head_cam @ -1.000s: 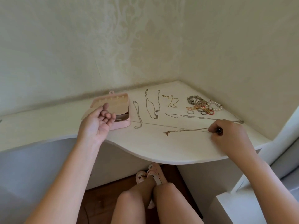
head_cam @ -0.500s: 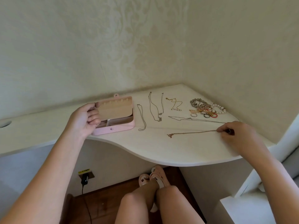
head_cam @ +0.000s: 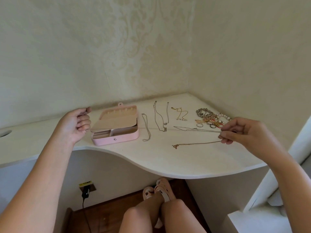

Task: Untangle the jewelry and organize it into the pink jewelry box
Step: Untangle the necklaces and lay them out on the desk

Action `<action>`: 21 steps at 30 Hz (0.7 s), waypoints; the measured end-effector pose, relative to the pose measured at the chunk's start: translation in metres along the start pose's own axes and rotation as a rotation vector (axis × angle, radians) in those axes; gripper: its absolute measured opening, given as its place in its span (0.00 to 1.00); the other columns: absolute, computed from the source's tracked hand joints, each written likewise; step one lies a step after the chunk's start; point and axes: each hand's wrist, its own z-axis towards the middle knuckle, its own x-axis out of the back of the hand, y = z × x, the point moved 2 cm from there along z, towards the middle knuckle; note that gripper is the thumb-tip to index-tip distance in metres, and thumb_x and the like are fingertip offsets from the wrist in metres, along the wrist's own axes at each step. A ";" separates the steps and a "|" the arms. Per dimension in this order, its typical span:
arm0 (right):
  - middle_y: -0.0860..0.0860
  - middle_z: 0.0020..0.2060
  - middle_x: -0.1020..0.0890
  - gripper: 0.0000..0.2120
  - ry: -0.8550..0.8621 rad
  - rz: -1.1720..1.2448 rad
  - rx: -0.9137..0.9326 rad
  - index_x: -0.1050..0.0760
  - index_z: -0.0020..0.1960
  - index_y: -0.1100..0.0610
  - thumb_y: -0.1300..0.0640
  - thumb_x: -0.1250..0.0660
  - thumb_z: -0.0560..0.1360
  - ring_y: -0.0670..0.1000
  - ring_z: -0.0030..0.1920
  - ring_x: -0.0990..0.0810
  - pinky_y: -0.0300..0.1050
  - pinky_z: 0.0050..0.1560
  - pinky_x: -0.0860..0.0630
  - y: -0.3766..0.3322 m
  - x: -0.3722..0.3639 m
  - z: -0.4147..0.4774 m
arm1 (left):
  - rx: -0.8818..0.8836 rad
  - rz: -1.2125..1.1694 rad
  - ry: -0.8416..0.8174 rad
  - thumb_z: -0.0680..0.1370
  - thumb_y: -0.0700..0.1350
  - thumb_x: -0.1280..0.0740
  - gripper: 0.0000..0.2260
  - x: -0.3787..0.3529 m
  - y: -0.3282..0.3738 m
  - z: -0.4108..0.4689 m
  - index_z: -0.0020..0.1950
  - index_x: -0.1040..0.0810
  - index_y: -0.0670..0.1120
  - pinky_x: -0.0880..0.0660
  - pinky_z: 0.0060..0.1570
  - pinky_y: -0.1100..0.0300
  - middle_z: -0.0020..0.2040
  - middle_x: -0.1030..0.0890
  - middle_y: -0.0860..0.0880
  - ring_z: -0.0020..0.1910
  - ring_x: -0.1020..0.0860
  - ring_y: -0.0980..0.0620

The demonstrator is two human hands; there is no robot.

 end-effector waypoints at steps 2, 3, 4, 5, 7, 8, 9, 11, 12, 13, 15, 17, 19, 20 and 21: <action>0.55 0.31 0.17 0.04 0.028 0.014 0.019 0.18 0.37 0.60 0.63 0.25 0.63 0.48 0.30 0.18 0.33 0.36 0.22 -0.010 0.001 0.000 | -0.002 0.011 -0.004 0.80 0.44 0.46 0.11 -0.001 0.003 0.002 0.40 0.29 0.45 0.51 0.15 0.69 0.17 0.41 0.57 0.14 0.43 0.58; 0.55 0.30 0.17 0.03 0.045 0.008 0.029 0.17 0.37 0.59 0.63 0.25 0.64 0.46 0.30 0.19 0.31 0.36 0.23 -0.016 0.000 0.002 | -0.004 0.020 -0.007 0.80 0.44 0.46 0.11 -0.002 0.004 0.003 0.41 0.29 0.45 0.50 0.15 0.69 0.17 0.41 0.57 0.14 0.43 0.59; 0.54 0.30 0.17 0.03 0.058 -0.003 0.039 0.17 0.38 0.57 0.64 0.26 0.65 0.45 0.29 0.20 0.30 0.35 0.24 -0.020 -0.001 0.005 | -0.005 0.028 -0.013 0.81 0.44 0.46 0.11 -0.005 0.004 0.004 0.41 0.28 0.45 0.50 0.15 0.69 0.18 0.41 0.57 0.14 0.43 0.59; 0.52 0.29 0.17 0.04 0.065 -0.016 0.045 0.16 0.40 0.56 0.64 0.26 0.67 0.44 0.29 0.20 0.29 0.34 0.25 -0.023 -0.003 0.009 | -0.008 0.035 -0.023 0.81 0.43 0.46 0.11 -0.010 0.004 0.004 0.41 0.28 0.45 0.50 0.15 0.69 0.18 0.40 0.57 0.14 0.43 0.59; 0.51 0.29 0.17 0.05 0.066 -0.048 0.041 0.16 0.42 0.54 0.63 0.27 0.69 0.44 0.30 0.21 0.27 0.34 0.27 -0.028 -0.010 0.022 | -0.015 0.040 -0.054 0.81 0.43 0.45 0.11 -0.022 0.005 0.004 0.41 0.28 0.44 0.49 0.15 0.69 0.18 0.40 0.57 0.14 0.42 0.59; 0.51 0.29 0.17 0.05 0.064 -0.064 0.031 0.16 0.42 0.53 0.62 0.28 0.70 0.45 0.31 0.21 0.28 0.34 0.27 -0.029 -0.013 0.030 | -0.019 0.039 -0.069 0.81 0.43 0.45 0.11 -0.029 0.006 0.004 0.41 0.28 0.44 0.49 0.15 0.69 0.18 0.40 0.57 0.15 0.42 0.59; 0.53 0.31 0.17 0.05 0.058 -0.079 0.014 0.16 0.42 0.51 0.60 0.28 0.71 0.45 0.32 0.22 0.28 0.34 0.27 -0.030 -0.018 0.038 | -0.022 0.033 -0.081 0.80 0.43 0.45 0.11 -0.037 0.006 0.004 0.41 0.28 0.43 0.48 0.15 0.70 0.18 0.40 0.57 0.15 0.42 0.59; 0.53 0.36 0.16 0.05 0.020 -0.116 -0.021 0.17 0.44 0.49 0.59 0.29 0.72 0.45 0.34 0.22 0.28 0.31 0.29 -0.033 -0.026 0.055 | -0.027 -0.002 -0.095 0.80 0.42 0.45 0.11 -0.053 0.008 0.004 0.40 0.28 0.43 0.45 0.16 0.70 0.18 0.39 0.56 0.16 0.41 0.60; 0.52 0.38 0.16 0.06 -0.009 -0.138 -0.030 0.17 0.45 0.48 0.59 0.29 0.73 0.45 0.36 0.22 0.28 0.31 0.29 -0.034 -0.029 0.065 | -0.030 -0.027 -0.100 0.80 0.41 0.45 0.12 -0.060 0.010 0.006 0.40 0.28 0.42 0.43 0.16 0.70 0.19 0.38 0.55 0.17 0.40 0.60; 0.50 0.39 0.16 0.07 -0.038 -0.157 -0.034 0.17 0.46 0.48 0.59 0.30 0.73 0.43 0.36 0.21 0.28 0.32 0.29 -0.037 -0.032 0.073 | -0.033 -0.051 -0.105 0.80 0.40 0.45 0.12 -0.068 0.011 0.007 0.39 0.29 0.42 0.41 0.17 0.69 0.20 0.37 0.54 0.17 0.38 0.59; 0.48 0.38 0.16 0.08 -0.083 -0.181 -0.028 0.17 0.47 0.48 0.59 0.30 0.73 0.38 0.33 0.21 0.29 0.35 0.27 -0.045 -0.038 0.089 | -0.047 -0.079 -0.121 0.79 0.39 0.47 0.12 -0.083 0.016 0.008 0.37 0.31 0.42 0.40 0.18 0.69 0.21 0.36 0.53 0.18 0.37 0.58; 0.46 0.37 0.15 0.08 -0.124 -0.163 -0.004 0.17 0.48 0.49 0.59 0.29 0.73 0.38 0.34 0.20 0.31 0.42 0.24 -0.053 -0.044 0.104 | -0.051 -0.061 -0.155 0.78 0.39 0.47 0.12 -0.100 0.018 0.010 0.36 0.32 0.43 0.43 0.17 0.68 0.22 0.36 0.53 0.18 0.39 0.58; 0.48 0.37 0.15 0.09 -0.174 -0.093 0.015 0.17 0.49 0.51 0.61 0.28 0.71 0.41 0.36 0.19 0.29 0.41 0.25 -0.061 -0.051 0.116 | -0.026 0.001 -0.200 0.78 0.40 0.47 0.13 -0.120 0.016 0.011 0.34 0.34 0.45 0.46 0.17 0.68 0.22 0.36 0.53 0.18 0.40 0.58; 0.50 0.38 0.14 0.10 -0.194 -0.043 0.017 0.17 0.50 0.52 0.62 0.27 0.70 0.43 0.38 0.18 0.30 0.40 0.24 -0.062 -0.055 0.123 | -0.008 0.029 -0.222 0.79 0.42 0.47 0.13 -0.130 0.013 0.012 0.34 0.35 0.46 0.46 0.18 0.67 0.22 0.35 0.53 0.18 0.40 0.58; 0.51 0.39 0.14 0.10 -0.207 0.006 0.011 0.18 0.50 0.54 0.63 0.27 0.69 0.44 0.39 0.17 0.32 0.40 0.23 -0.063 -0.058 0.129 | 0.008 0.052 -0.243 0.80 0.44 0.46 0.14 -0.140 0.009 0.013 0.33 0.36 0.47 0.45 0.18 0.67 0.23 0.34 0.52 0.19 0.39 0.57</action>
